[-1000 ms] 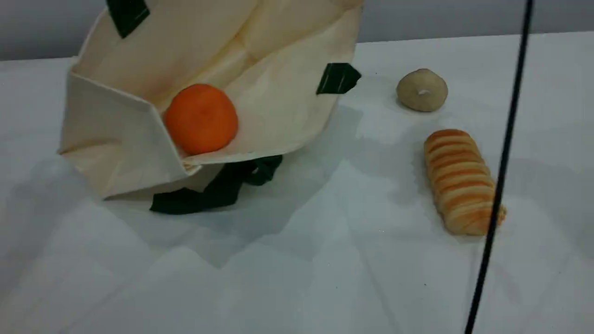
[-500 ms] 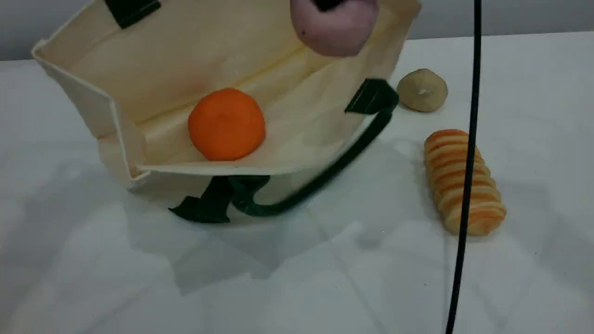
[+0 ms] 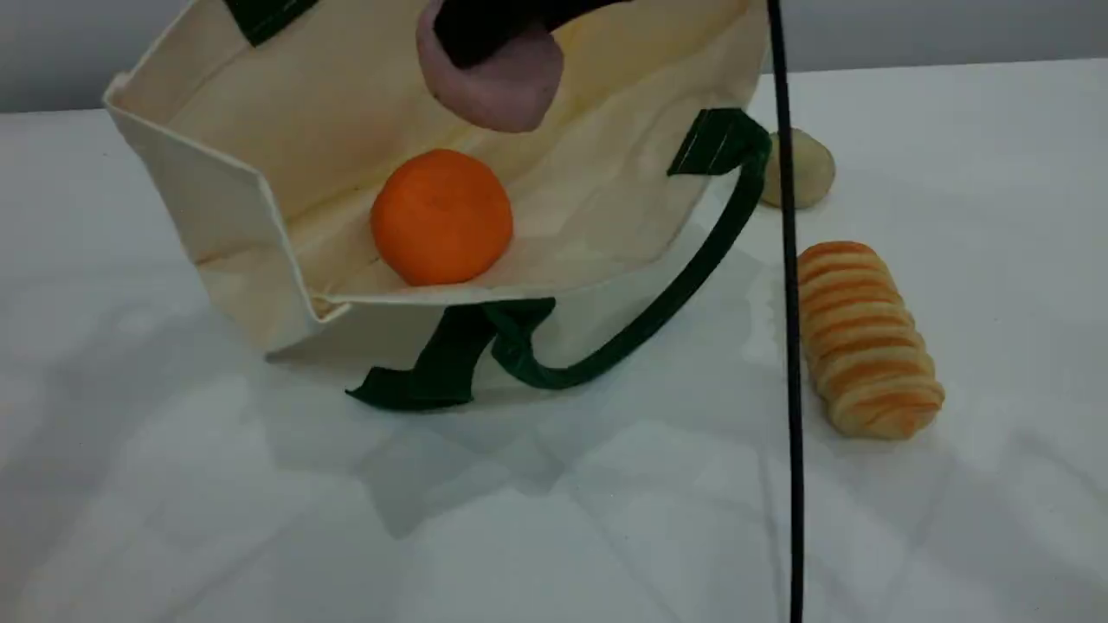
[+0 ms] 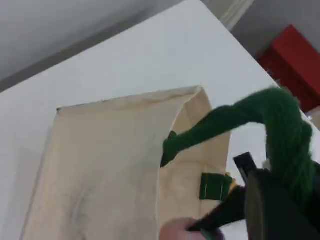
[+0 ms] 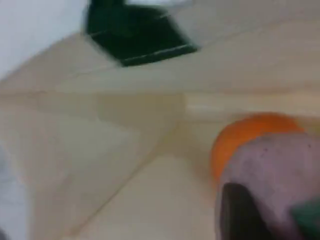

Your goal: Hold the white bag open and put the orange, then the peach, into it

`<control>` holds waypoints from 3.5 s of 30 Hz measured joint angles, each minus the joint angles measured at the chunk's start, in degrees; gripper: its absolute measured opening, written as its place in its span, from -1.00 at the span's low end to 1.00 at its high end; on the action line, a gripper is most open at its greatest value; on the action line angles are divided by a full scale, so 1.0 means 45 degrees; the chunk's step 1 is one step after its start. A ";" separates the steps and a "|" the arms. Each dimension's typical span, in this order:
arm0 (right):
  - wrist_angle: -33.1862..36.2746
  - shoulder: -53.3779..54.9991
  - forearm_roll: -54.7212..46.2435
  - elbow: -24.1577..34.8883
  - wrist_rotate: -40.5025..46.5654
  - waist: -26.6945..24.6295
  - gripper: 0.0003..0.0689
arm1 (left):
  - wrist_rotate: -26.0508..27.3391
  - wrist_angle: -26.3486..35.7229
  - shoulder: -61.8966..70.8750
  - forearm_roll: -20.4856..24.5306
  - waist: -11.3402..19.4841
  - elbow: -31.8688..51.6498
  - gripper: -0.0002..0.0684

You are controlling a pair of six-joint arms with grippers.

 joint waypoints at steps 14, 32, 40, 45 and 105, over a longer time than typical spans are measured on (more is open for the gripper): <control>-0.1577 0.0214 0.0558 -0.0007 -0.0225 -0.0012 0.26 | 0.0000 0.0100 0.0000 0.0271 0.0000 0.0000 -0.75; -0.1056 -0.2649 -0.0443 -0.0007 0.0134 -0.1625 0.46 | 0.0139 0.0058 0.0085 0.0623 0.0000 0.0000 -0.75; -0.0774 -0.3998 -0.0538 -0.0007 0.0362 -0.2343 0.46 | 0.0139 0.0291 0.0889 0.0623 0.0000 0.0000 -0.65; -0.0125 -0.4010 -0.0910 -0.0007 0.0471 -0.2343 0.46 | 0.0154 0.0372 0.1069 0.0623 0.0000 0.0000 -0.20; 0.7580 -2.2493 -1.2491 0.7726 1.4444 -0.2332 0.46 | -0.2840 -0.0619 -1.2739 0.4730 -0.3815 1.0509 0.37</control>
